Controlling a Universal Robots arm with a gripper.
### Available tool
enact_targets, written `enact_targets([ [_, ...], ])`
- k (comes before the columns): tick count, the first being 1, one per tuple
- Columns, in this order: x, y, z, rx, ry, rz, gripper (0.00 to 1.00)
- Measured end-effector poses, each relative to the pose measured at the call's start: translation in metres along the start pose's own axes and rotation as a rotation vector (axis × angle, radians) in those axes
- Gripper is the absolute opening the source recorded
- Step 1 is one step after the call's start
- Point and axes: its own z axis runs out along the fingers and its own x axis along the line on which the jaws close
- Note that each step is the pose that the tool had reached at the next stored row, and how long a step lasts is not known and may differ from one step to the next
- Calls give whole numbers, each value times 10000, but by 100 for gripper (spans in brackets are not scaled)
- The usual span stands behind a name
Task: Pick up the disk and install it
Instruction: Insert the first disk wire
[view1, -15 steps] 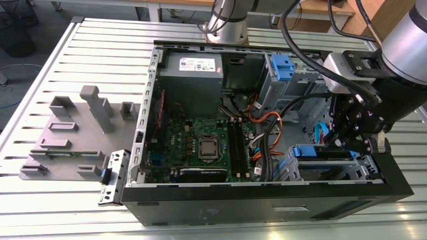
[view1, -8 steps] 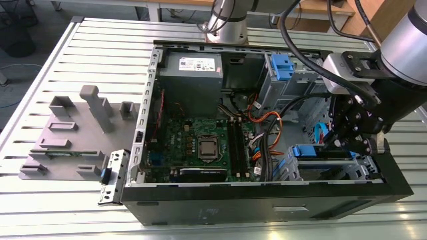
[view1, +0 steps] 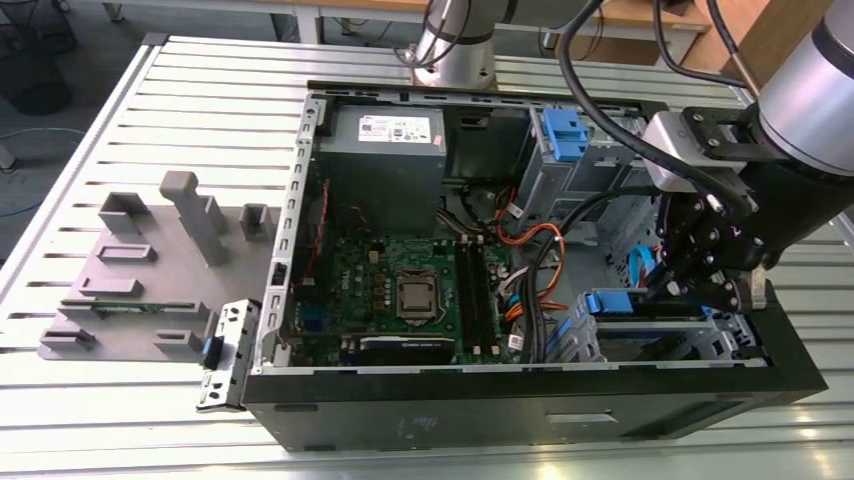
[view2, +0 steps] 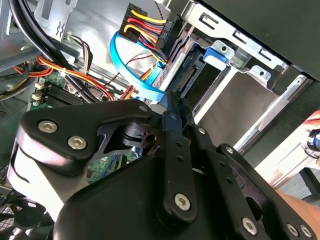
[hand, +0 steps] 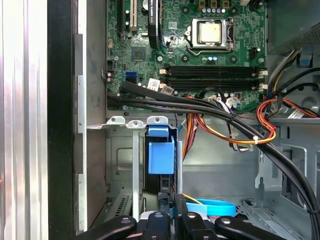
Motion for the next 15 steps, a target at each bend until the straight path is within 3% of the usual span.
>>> enact_targets([
  [15, 1, 0, 37, 0, 4, 0, 16],
])
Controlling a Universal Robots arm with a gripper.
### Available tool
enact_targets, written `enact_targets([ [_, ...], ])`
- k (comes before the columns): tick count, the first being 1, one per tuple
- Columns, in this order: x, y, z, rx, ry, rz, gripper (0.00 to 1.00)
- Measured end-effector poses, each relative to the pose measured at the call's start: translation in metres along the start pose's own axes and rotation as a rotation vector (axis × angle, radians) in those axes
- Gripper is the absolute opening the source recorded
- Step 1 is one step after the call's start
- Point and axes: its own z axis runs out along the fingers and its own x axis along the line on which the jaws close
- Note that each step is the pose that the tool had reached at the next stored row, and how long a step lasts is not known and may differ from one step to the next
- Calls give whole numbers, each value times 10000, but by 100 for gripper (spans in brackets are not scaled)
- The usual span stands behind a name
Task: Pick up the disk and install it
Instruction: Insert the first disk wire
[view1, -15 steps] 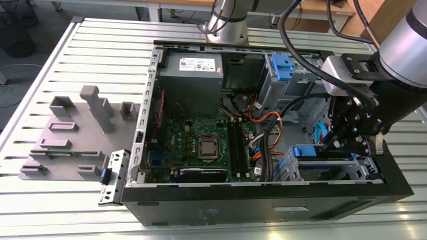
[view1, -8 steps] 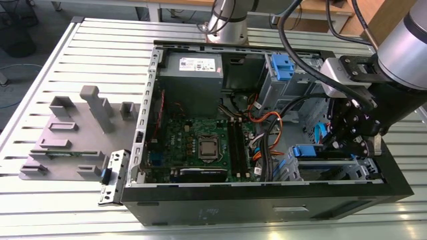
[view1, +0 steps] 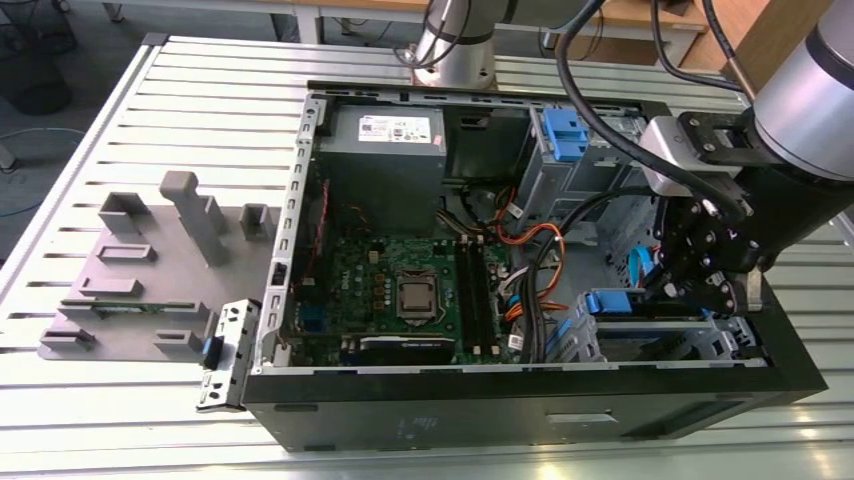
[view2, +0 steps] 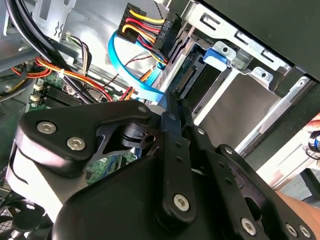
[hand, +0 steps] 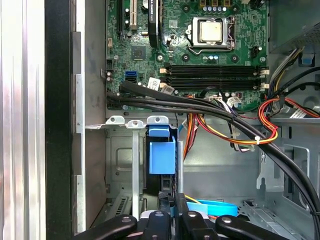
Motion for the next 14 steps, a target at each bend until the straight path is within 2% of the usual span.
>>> enact_targets([
  [2, 0, 0, 0, 0, 1, 0, 16],
  [3, 0, 0, 5, 0, -12, 1, 17],
  [4, 0, 0, 5, 0, -8, 0, 23],
  [6, 0, 0, 3, 0, -3, 1, 23],
  [7, 0, 0, 2, 0, 2, 1, 29],
  [14, 0, 0, -4, 0, 4, 0, 29],
])
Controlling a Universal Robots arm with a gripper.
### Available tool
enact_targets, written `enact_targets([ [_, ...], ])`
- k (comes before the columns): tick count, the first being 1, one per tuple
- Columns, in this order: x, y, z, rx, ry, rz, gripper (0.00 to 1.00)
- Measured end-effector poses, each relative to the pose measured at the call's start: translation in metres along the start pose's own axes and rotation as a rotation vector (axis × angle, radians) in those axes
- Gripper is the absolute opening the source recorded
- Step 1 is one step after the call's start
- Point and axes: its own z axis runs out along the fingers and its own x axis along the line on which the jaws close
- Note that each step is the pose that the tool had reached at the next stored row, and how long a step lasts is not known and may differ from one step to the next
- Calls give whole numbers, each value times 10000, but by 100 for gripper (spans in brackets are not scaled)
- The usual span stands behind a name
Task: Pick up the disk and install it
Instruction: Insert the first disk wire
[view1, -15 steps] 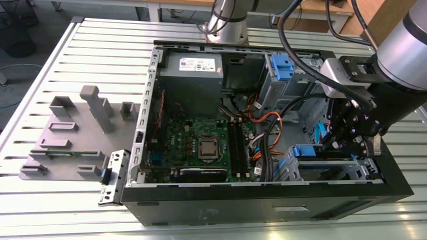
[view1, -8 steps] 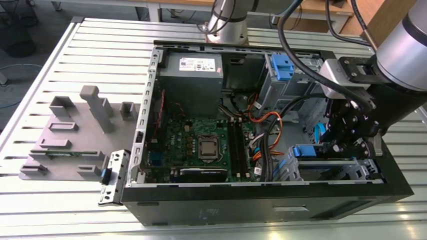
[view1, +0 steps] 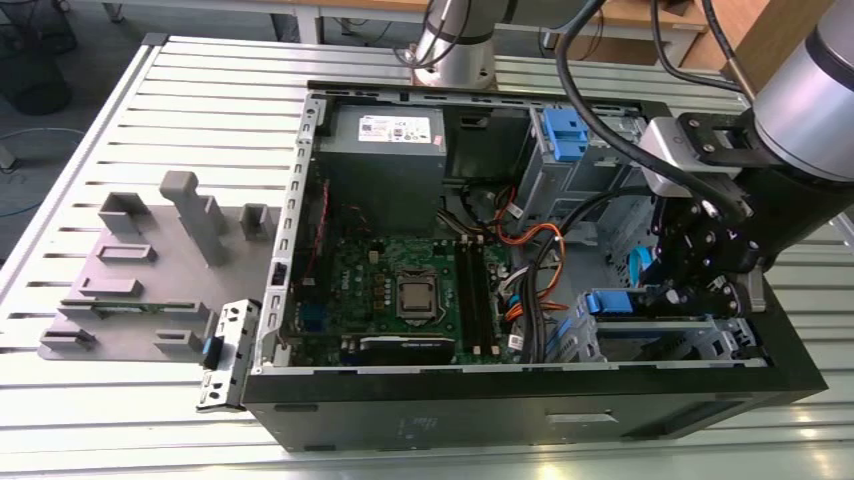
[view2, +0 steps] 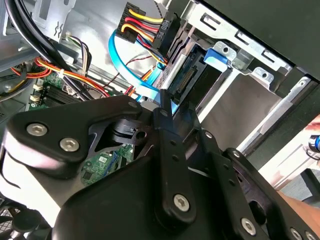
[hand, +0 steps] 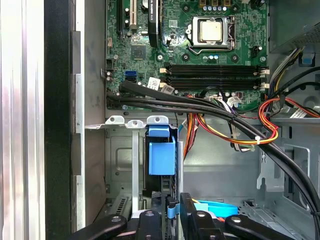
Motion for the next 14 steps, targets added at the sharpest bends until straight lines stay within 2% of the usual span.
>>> enact_targets([
  [3, -1, 0, -37, 1, -3, 0, 29],
  [14, -5, -1, -243, 0, -1, 0, 29],
])
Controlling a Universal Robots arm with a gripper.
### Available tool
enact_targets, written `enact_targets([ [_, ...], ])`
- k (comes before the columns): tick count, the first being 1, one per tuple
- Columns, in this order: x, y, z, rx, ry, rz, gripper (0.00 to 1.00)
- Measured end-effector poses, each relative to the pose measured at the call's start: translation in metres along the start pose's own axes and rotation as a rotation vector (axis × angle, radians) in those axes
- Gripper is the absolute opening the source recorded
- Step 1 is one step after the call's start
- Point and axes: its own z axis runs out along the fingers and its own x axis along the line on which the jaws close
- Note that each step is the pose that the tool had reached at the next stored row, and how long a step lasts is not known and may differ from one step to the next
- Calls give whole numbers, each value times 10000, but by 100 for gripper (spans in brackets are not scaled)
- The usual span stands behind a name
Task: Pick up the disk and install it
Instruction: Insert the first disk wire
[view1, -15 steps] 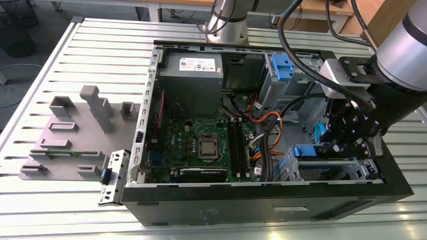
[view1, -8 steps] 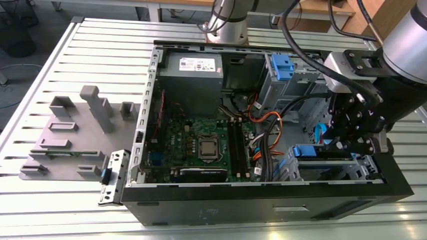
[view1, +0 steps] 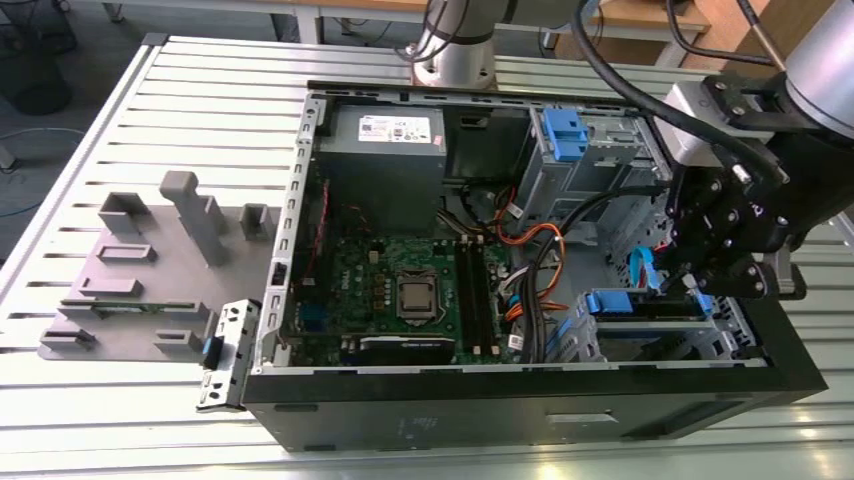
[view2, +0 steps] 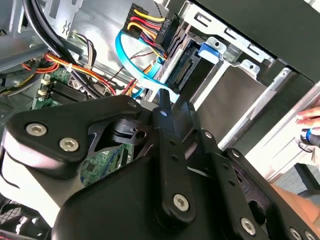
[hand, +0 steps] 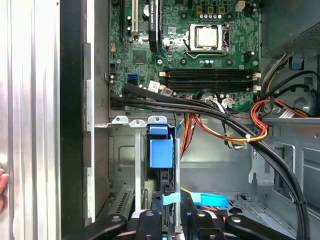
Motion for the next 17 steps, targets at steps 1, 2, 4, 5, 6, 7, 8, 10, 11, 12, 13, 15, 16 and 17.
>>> enact_targets([
  [1, 0, 0, -12, 0, 0, 0, 29],
  [2, 0, 0, -20, 0, -1, 0, 29],
  [4, 0, 0, -26, 0, -3, 0, 29],
  [5, 0, 0, -27, 0, -4, 0, 29],
  [6, -1, 0, -27, 0, -3, 0, 29],
  [7, -1, 0, -34, 0, -1, 0, 29],
  [8, -1, 0, -39, 0, 0, 0, 29],
  [10, -1, 0, -39, 0, -1, 0, 29],
  [11, -1, 0, -39, 0, -1, 0, 29],
  [12, -1, 0, -40, 0, 0, 0, 29],
  [13, -1, 0, -39, 0, -1, 0, 29],
  [15, -1, 0, -40, 0, 0, 0, 29],
  [16, -1, -1, -40, 0, 0, -1, 29],
  [17, -1, -5, -41, 0, 2, -1, 29],
])
